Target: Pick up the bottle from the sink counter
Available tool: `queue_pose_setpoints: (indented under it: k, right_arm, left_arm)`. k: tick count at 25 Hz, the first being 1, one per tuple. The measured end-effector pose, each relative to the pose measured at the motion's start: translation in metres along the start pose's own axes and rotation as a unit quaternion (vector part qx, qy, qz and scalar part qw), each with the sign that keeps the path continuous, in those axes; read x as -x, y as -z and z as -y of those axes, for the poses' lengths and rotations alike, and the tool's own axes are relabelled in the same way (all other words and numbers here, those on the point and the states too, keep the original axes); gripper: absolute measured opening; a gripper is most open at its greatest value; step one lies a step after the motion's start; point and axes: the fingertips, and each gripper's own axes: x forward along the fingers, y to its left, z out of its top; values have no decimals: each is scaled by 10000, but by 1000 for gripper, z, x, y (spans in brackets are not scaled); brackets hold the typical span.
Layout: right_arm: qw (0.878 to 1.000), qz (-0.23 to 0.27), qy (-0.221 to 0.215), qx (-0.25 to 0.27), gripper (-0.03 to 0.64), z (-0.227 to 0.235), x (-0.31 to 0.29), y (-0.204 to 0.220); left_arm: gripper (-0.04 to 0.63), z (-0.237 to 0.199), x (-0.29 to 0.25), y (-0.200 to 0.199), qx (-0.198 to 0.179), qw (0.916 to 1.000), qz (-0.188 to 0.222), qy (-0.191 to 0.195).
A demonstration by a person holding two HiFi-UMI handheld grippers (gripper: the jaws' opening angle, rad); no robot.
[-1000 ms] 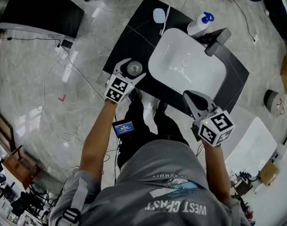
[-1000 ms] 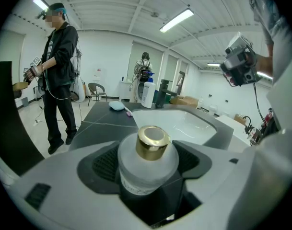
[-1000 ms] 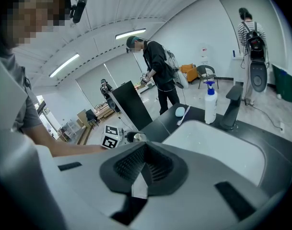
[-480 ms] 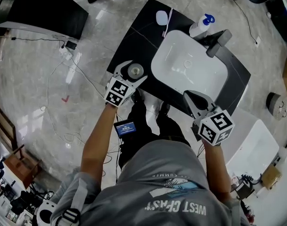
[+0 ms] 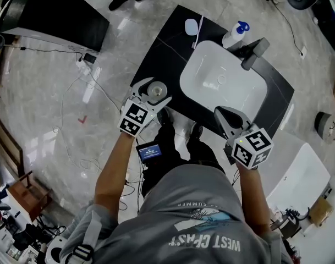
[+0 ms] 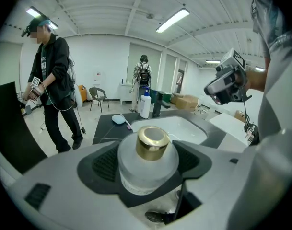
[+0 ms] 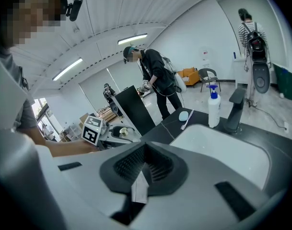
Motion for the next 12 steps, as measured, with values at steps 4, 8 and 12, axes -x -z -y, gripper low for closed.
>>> queue_pose_setpoints:
  k: [4,8,12]
  right_arm:
    - [10000,72,-28,8,3,-2,2,-2]
    - [9999,155,-39,13,2,-3,3,-5]
    - [9997,242,-51,38,3,-3,5,-11]
  left_arm:
    - [342,3,14,-11,-33,10000,6,-53]
    - [342,6,26,-19,-15,10000,20,-95]
    - [342,8,35,-26,-11,9999,28,-138]
